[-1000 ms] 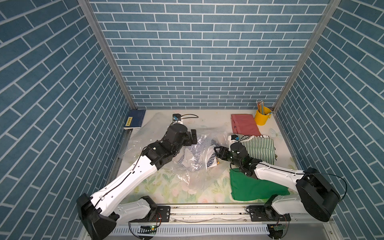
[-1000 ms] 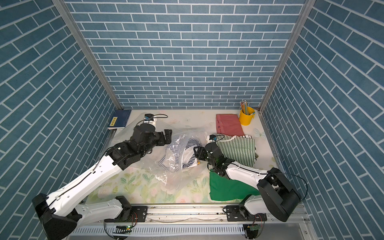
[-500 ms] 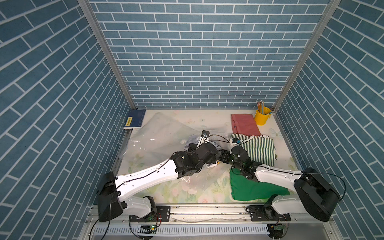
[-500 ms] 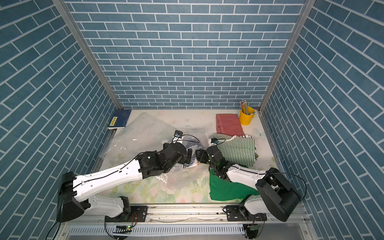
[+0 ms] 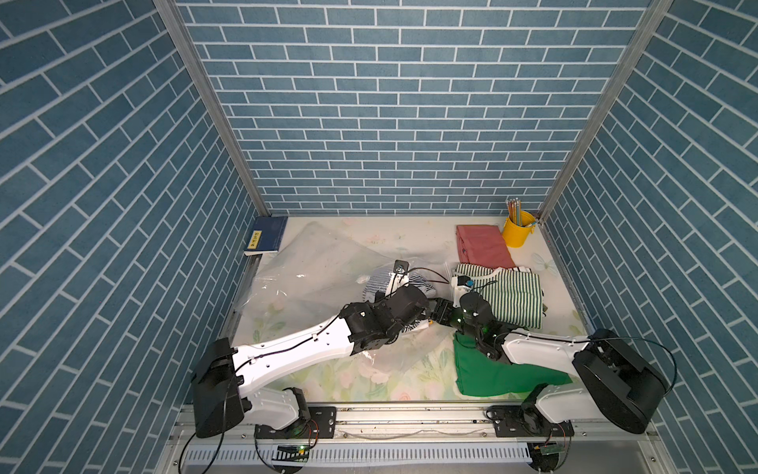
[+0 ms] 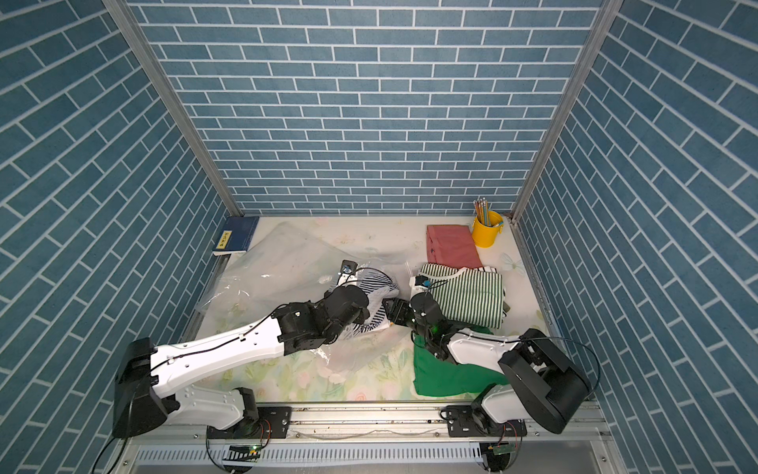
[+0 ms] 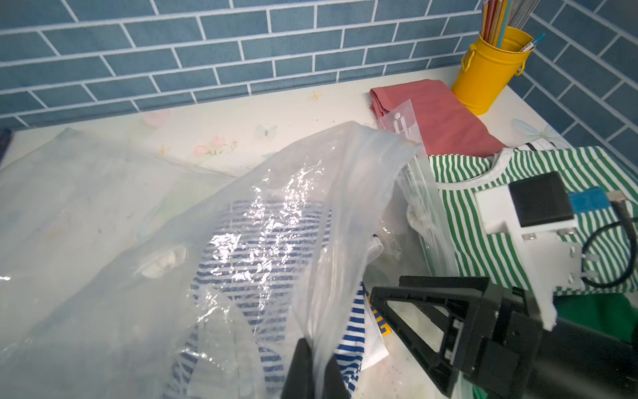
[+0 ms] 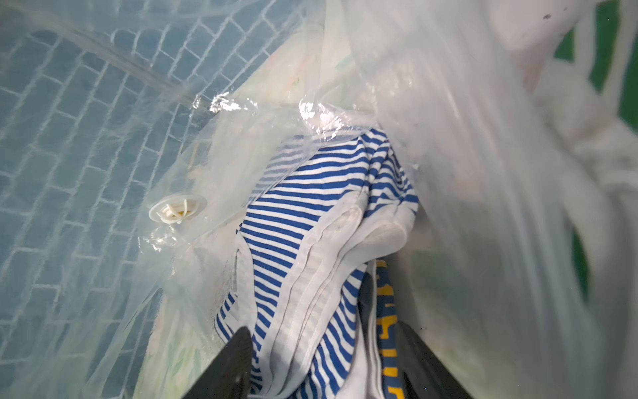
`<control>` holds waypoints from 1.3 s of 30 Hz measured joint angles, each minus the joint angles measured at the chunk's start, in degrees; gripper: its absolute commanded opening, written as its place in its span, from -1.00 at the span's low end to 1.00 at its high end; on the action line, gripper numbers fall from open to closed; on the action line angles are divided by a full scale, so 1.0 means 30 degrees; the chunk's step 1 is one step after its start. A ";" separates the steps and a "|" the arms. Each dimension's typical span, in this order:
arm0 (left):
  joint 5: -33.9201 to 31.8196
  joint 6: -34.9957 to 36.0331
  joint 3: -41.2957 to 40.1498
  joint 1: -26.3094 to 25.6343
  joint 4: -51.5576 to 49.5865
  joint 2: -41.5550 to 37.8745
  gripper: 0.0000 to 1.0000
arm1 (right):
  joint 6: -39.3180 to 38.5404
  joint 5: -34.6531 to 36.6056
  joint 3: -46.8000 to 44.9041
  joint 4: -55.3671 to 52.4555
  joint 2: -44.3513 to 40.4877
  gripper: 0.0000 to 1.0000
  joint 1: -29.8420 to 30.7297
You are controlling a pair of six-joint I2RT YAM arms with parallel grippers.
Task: Take the tank top out of the vacuum bag
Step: Take out the tank top from the vacuum bag.
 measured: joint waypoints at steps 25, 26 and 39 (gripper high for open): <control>0.0000 0.0481 -0.2149 0.0000 0.1712 -0.1100 -1.00 | 0.1413 -0.3781 0.1137 0.4277 0.4029 -0.04 0.0000; 0.0000 0.0481 -0.2164 0.0000 0.1719 -0.1100 -1.00 | 0.1406 -0.4058 0.1217 0.4430 0.4029 -0.04 0.0007; 0.0029 0.0488 -0.2208 0.0000 0.1792 -0.1100 -1.00 | 0.1392 -0.5581 0.1836 0.5668 0.4051 0.04 0.0058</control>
